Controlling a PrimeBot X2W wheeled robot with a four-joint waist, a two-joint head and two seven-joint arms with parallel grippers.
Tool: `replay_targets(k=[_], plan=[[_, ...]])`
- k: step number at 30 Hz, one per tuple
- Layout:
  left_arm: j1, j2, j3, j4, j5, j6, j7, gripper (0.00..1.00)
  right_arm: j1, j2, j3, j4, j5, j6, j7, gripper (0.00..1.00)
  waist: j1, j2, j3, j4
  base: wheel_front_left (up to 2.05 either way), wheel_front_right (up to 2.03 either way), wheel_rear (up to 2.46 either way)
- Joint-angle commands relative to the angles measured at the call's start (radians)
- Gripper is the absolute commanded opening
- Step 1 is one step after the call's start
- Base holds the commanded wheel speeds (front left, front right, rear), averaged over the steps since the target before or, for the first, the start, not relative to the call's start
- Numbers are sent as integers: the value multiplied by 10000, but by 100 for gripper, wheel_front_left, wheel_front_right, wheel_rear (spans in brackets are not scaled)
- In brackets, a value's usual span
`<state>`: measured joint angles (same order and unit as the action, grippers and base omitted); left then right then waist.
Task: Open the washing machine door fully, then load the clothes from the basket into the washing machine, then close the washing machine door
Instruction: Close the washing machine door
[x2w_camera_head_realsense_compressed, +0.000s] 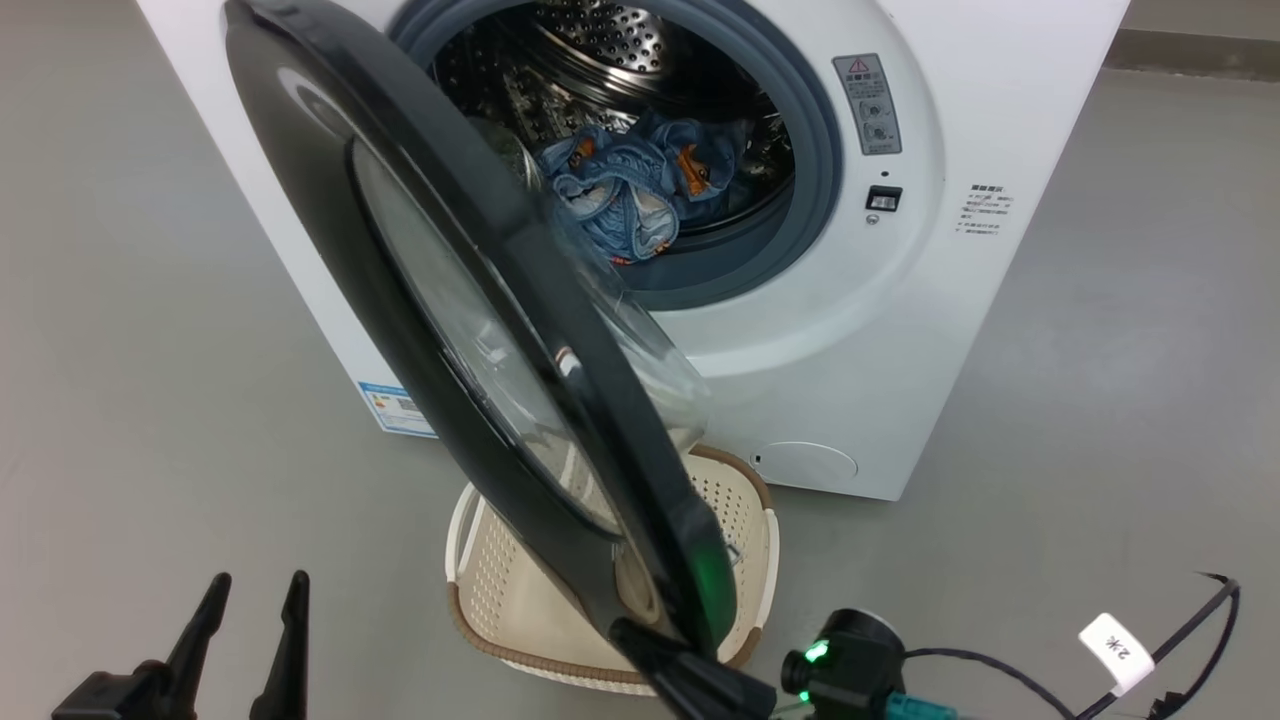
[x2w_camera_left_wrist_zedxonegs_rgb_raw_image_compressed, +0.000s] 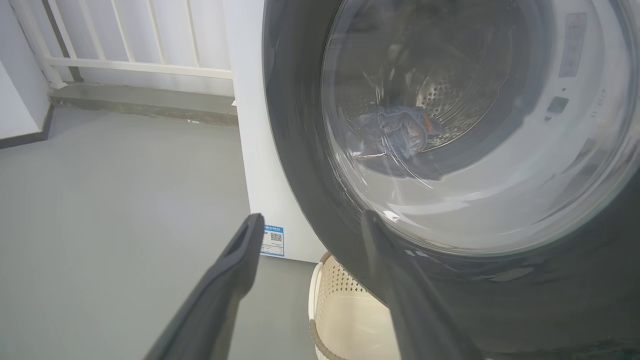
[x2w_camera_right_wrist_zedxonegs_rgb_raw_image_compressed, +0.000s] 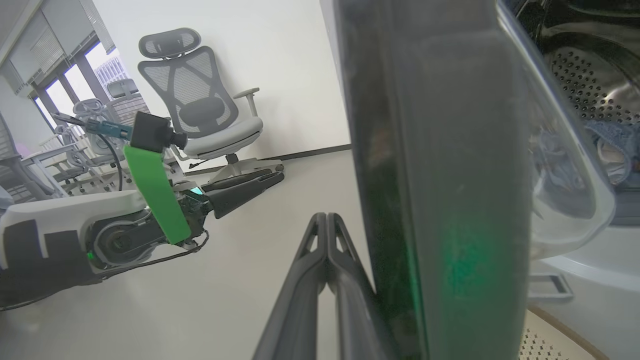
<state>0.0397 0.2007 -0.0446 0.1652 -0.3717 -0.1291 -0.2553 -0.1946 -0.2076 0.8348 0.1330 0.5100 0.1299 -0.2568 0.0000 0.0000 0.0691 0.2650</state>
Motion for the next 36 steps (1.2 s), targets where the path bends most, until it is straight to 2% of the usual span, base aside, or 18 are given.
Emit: replay_targets(k=[1, 21, 36], plan=[[-485, 166, 340, -272, 80, -15, -65, 100, -93, 49, -96, -183, -75, 8, -49, 0, 0, 0, 22, -29, 0, 0, 0], [-741, 234, -101, -457, 55, -15, -65, 100, -459, 100, -2256, 193, -345, 8, -49, 0, 0, 0, 198, -506, 0, 0, 0], [-1207, 180, -444, -599, 18, -15, -65, 100, -1424, 310, -3373, 803, -426, 8, -49, 0, 0, 0, 795, -710, 0, 0, 0]])
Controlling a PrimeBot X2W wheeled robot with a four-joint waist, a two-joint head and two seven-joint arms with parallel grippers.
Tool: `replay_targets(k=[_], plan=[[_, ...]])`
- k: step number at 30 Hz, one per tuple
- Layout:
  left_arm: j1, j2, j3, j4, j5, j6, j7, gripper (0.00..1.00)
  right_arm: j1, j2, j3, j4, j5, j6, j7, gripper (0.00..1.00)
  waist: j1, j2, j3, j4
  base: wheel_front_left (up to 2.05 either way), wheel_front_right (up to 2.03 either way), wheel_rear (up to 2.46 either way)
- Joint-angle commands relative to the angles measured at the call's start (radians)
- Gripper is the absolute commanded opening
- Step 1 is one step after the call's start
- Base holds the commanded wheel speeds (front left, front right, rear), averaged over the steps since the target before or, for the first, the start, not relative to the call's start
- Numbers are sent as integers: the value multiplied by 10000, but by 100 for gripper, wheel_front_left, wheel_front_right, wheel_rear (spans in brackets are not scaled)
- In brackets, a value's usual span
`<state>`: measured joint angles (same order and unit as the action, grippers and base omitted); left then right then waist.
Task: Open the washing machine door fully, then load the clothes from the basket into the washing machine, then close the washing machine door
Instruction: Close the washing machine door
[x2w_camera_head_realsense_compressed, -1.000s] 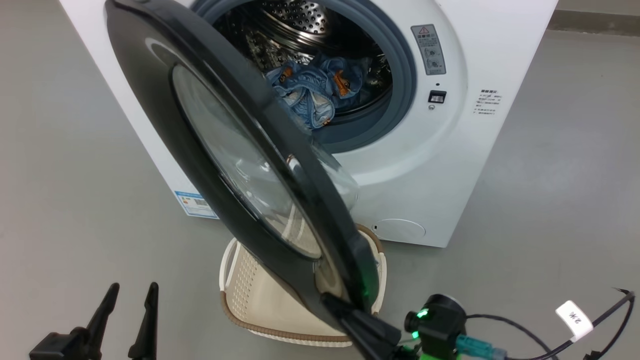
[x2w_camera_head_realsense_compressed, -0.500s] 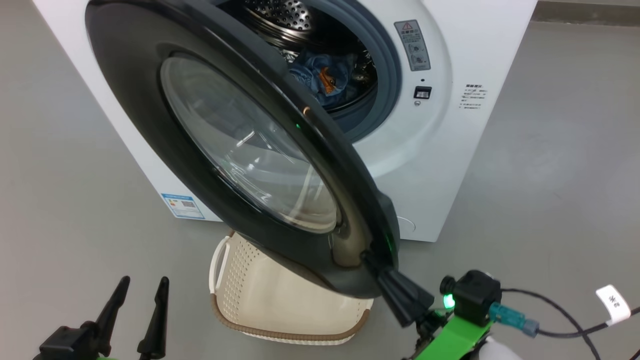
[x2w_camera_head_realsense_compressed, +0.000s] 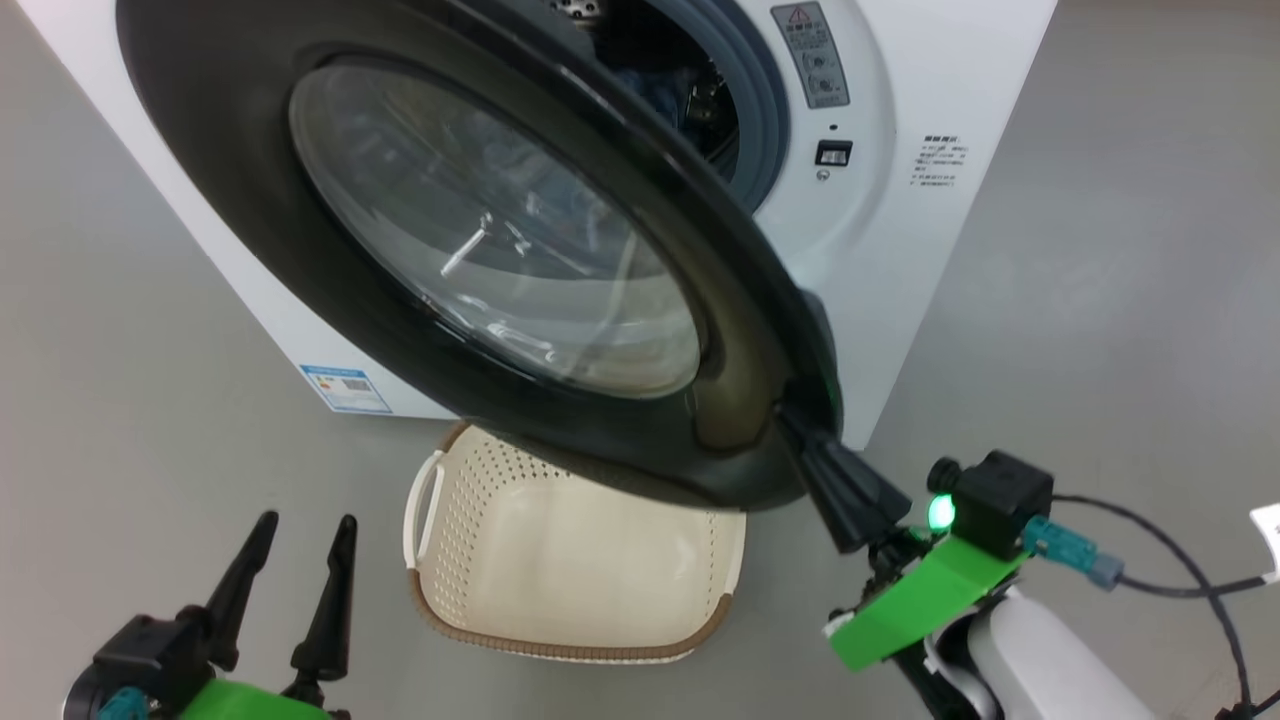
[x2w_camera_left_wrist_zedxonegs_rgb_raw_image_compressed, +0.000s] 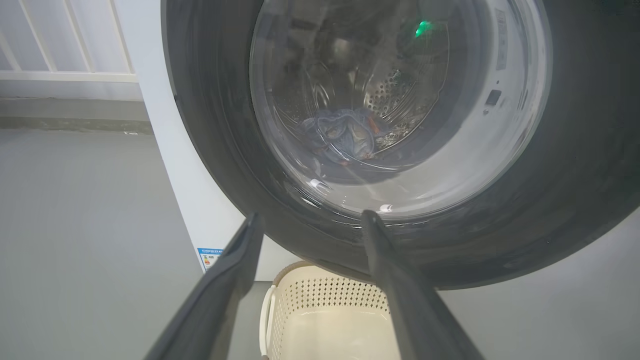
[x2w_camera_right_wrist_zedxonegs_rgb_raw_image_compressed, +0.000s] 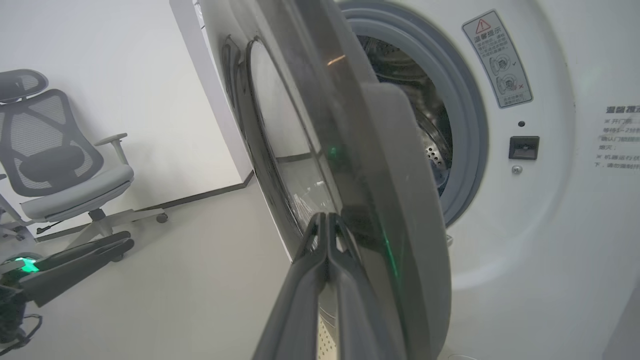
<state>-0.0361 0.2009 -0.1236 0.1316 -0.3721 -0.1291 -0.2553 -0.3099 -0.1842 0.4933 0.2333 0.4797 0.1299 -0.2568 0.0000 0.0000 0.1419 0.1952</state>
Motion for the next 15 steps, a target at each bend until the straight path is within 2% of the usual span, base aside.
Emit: replay_targets(k=[1, 15], plan=[[-483, 168, 344, -278, 19, -15, -65, 100, -359, 97, -23, -155, -131, 8, -49, 0, 0, 0, 137, -16, 0, 0, 0], [-1094, -54, 155, -375, -65, -15, -65, 100, -1661, 181, -690, 525, -236, 8, -49, 0, 0, 0, 850, 183, 0, 0, 0]])
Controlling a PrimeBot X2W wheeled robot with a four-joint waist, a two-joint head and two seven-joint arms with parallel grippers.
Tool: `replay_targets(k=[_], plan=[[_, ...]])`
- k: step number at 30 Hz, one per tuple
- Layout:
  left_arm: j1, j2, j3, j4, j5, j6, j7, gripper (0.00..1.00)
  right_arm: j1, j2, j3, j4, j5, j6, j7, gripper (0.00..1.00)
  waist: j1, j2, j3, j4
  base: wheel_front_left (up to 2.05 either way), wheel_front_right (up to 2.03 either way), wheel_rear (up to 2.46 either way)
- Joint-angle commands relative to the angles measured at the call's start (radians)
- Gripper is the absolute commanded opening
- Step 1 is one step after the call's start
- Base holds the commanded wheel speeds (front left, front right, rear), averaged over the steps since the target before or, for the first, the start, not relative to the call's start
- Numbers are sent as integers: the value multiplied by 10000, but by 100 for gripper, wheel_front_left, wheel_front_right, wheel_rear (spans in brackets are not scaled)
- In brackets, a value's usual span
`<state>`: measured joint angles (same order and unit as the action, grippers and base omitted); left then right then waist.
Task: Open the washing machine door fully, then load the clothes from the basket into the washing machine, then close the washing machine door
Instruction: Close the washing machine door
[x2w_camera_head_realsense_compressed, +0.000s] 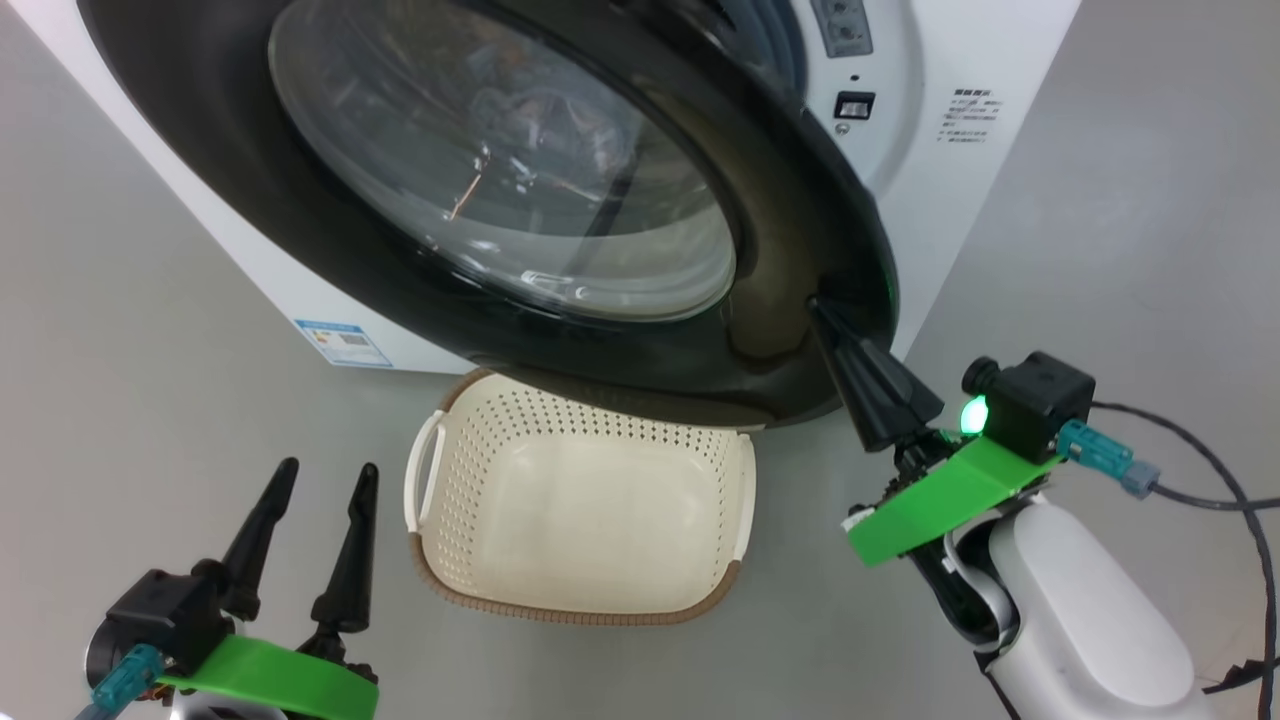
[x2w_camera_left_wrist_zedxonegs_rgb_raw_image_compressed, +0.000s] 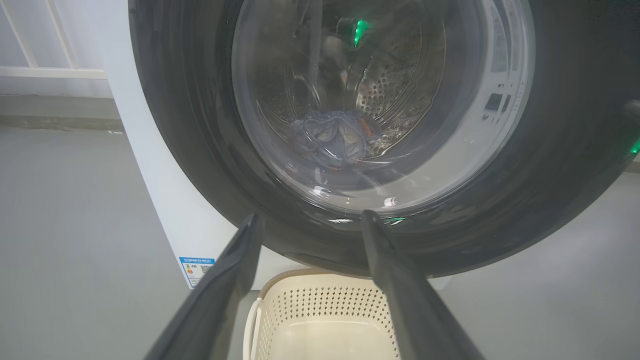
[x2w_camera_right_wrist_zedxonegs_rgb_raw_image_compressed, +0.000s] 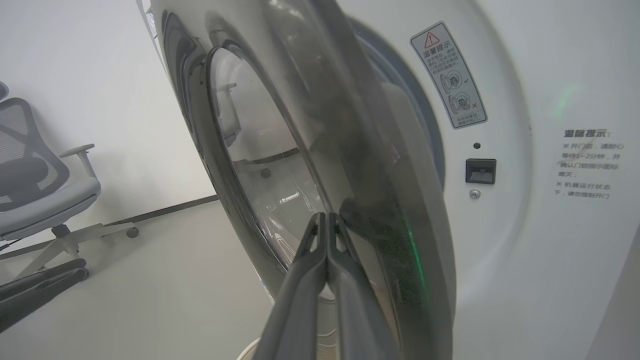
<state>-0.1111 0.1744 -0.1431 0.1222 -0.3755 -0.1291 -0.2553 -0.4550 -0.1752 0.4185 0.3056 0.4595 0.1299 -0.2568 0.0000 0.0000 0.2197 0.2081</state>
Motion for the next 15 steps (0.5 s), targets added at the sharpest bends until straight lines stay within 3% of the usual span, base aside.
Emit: replay_targets(k=[1, 15], plan=[[-379, 197, 344, -294, -39, -15, -65, 100, -289, 87, 11, -166, -45, 8, -49, 0, 0, 0, 124, 73, 0, 0, 0], [-860, 3, 251, -433, -85, -15, -65, 100, -1342, 40, -707, 264, -294, 8, -49, 0, 0, 0, 836, 284, 0, 0, 0]])
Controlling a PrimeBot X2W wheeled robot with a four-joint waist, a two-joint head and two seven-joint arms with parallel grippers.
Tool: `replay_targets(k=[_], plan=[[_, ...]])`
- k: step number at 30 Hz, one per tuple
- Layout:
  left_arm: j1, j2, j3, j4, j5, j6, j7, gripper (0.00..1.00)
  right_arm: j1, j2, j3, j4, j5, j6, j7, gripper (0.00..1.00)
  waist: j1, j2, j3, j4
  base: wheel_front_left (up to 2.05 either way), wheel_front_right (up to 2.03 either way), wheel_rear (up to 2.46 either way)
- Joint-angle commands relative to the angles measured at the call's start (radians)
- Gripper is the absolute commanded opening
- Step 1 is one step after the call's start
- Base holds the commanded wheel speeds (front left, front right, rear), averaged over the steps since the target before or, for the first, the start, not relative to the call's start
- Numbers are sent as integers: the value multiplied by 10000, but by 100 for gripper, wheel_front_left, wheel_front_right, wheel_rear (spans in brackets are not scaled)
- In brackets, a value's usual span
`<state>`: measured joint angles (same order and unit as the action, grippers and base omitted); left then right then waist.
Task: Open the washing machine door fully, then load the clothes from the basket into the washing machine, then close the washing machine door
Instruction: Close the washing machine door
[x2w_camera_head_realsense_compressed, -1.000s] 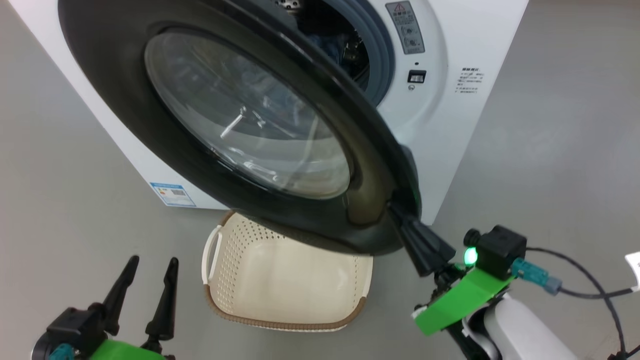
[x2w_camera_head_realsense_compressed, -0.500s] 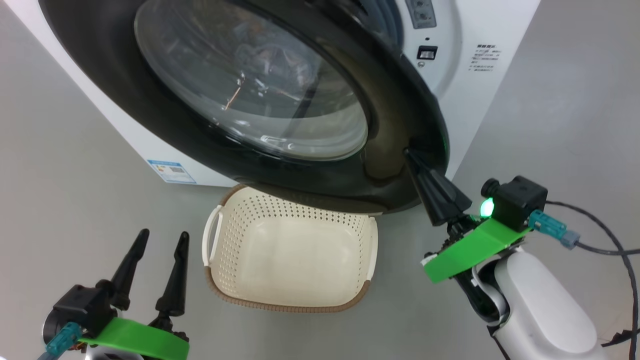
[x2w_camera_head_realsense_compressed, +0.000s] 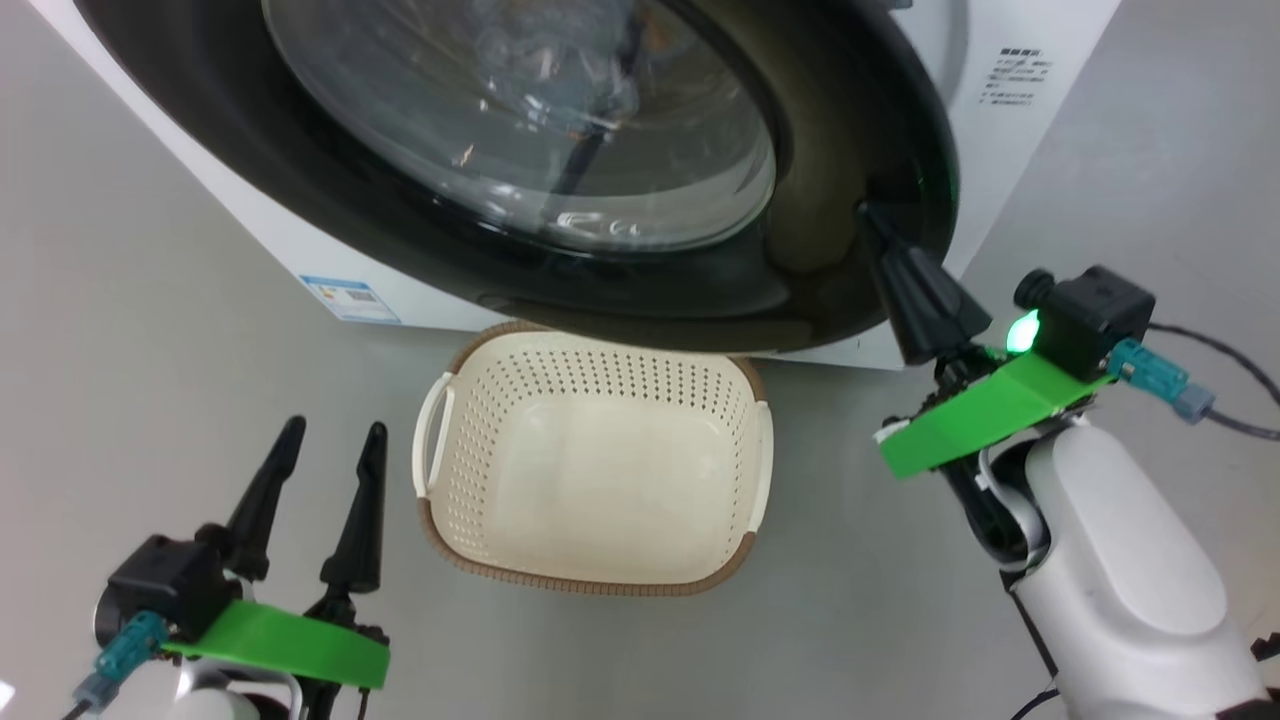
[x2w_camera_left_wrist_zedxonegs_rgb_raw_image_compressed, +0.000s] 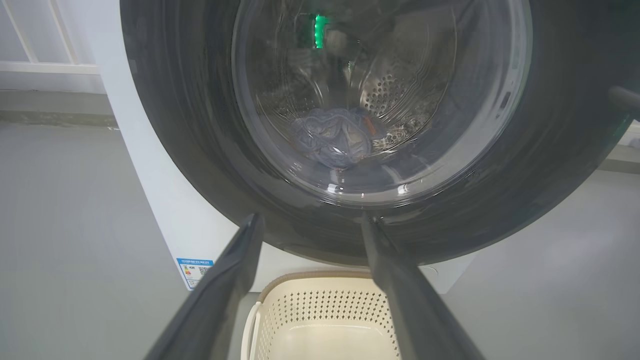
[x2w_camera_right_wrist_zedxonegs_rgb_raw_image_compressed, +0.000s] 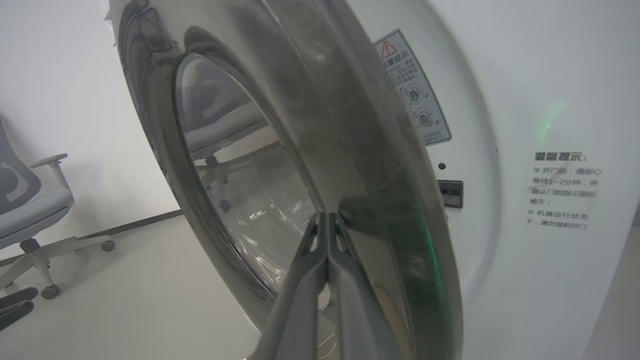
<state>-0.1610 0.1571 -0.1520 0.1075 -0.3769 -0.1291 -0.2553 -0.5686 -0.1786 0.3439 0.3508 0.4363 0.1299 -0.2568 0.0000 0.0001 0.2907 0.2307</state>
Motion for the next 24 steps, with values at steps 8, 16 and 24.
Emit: replay_targets(k=[8, 16, 24], plan=[[-705, 91, 228, -402, -116, -15, -65, 100, -963, 53, -402, 74, -271, 8, -49, 0, 0, -1, 632, 226, 0, 0, 0], [-915, 33, 152, -454, -143, -15, -65, 100, -1543, 109, -729, 285, -423, 8, -49, 0, 0, -1, 944, 364, 0, 0, 0], [-1095, -6, 127, -468, -176, -15, -65, 100, -1964, 180, -1118, 410, -632, 8, -49, 0, 0, -1, 1180, 460, 0, 0, 0]])
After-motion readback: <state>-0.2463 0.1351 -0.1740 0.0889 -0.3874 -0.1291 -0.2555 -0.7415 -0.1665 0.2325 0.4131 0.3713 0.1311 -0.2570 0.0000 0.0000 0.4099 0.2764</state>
